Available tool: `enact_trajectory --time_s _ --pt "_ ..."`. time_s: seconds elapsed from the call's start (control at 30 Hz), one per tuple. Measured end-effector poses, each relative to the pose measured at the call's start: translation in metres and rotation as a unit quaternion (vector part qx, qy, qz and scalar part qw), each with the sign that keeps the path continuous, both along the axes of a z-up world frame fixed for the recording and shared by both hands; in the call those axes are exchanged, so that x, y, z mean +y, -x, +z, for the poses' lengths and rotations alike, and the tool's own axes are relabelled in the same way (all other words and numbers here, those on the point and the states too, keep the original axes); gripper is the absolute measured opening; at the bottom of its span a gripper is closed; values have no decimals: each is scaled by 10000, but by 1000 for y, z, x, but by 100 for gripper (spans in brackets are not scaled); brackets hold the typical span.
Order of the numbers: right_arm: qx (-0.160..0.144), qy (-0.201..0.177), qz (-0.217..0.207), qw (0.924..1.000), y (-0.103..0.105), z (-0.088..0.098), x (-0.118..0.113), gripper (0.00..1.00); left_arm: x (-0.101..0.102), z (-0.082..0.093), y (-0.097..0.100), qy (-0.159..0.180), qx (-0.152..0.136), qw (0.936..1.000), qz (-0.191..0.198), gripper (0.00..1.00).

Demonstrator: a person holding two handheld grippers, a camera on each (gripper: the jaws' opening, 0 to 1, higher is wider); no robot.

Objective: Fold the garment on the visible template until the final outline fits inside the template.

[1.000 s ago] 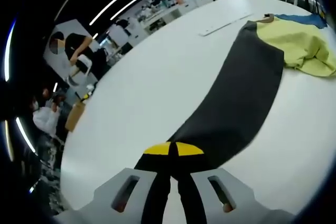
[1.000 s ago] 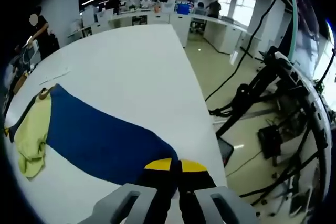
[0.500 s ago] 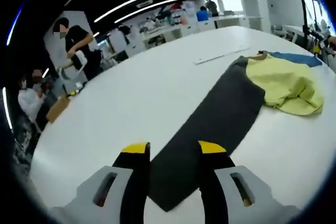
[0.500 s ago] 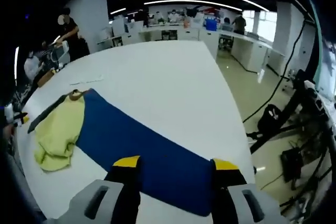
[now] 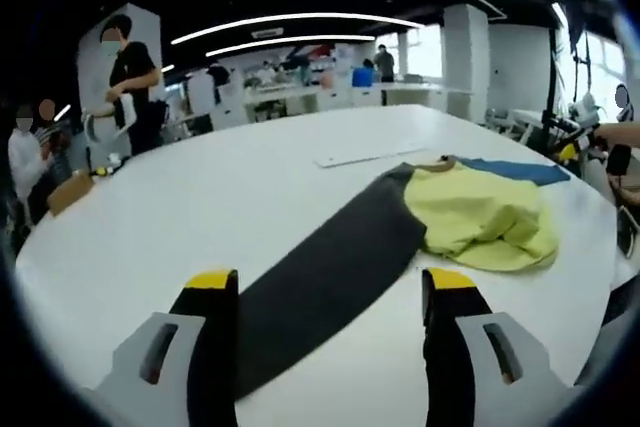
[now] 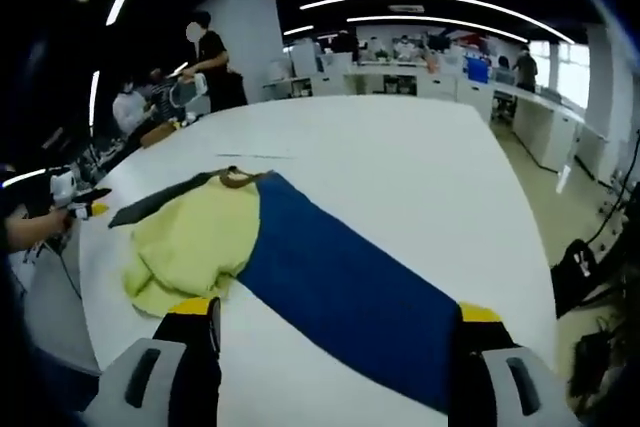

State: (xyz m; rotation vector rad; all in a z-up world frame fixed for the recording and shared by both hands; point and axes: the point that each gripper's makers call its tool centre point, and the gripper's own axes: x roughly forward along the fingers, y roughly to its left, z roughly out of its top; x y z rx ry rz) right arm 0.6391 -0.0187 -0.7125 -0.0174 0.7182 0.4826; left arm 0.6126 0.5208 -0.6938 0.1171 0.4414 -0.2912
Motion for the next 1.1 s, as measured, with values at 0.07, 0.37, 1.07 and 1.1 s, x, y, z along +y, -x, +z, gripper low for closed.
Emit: enact_trajectory --time_s 0.07,0.37,1.07,1.1 --pt "-1 -32 218 9998 4 1 15 98 -7 2 4 57 -34 9999 -109 80" --pt "-82 -113 921 9956 18 11 63 99 -40 15 17 283 -203 9977 -575 95" --pt "-144 -353 2460 9685 59 13 184 98 -89 21 52 487 -174 9910 -1234 99" --pt "-130 -318 2577 9656 63 11 190 98 -91 22 54 501 -170 9906 -1258 99"
